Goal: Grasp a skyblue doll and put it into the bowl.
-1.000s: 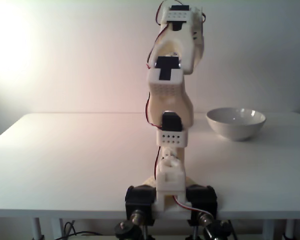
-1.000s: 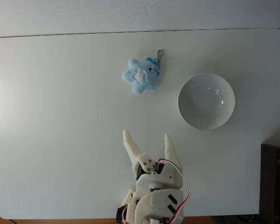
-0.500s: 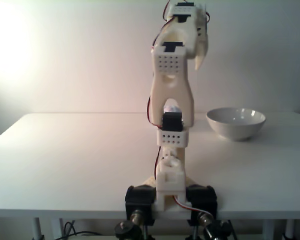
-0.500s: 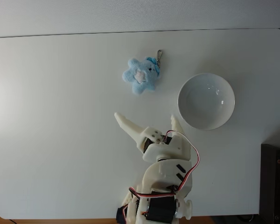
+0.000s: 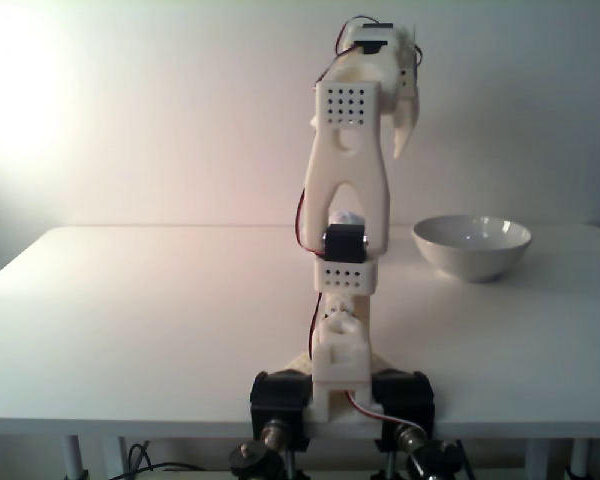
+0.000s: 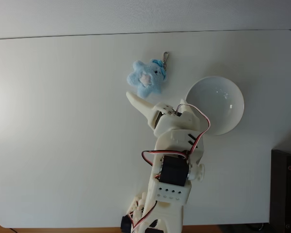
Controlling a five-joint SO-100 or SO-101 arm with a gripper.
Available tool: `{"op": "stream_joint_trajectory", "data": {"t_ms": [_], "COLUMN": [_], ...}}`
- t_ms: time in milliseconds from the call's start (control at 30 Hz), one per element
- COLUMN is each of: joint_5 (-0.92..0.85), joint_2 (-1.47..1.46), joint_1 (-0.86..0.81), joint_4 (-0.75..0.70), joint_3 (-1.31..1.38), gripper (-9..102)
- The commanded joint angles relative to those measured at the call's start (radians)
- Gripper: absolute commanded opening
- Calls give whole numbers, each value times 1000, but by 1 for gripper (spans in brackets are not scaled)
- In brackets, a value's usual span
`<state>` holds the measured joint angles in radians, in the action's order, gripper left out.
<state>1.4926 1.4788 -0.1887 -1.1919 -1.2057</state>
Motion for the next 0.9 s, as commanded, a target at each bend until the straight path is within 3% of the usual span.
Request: {"op": "stream_joint_trajectory", "data": {"t_ms": [0,433,867], "joint_5": [-6,-6,-6], "joint_2": [-80,-480,-673], "joint_1": [11,54,106], "joint_4": [6,6,8], "joint_3": [101,489,554], "gripper": [74,75,74]}}
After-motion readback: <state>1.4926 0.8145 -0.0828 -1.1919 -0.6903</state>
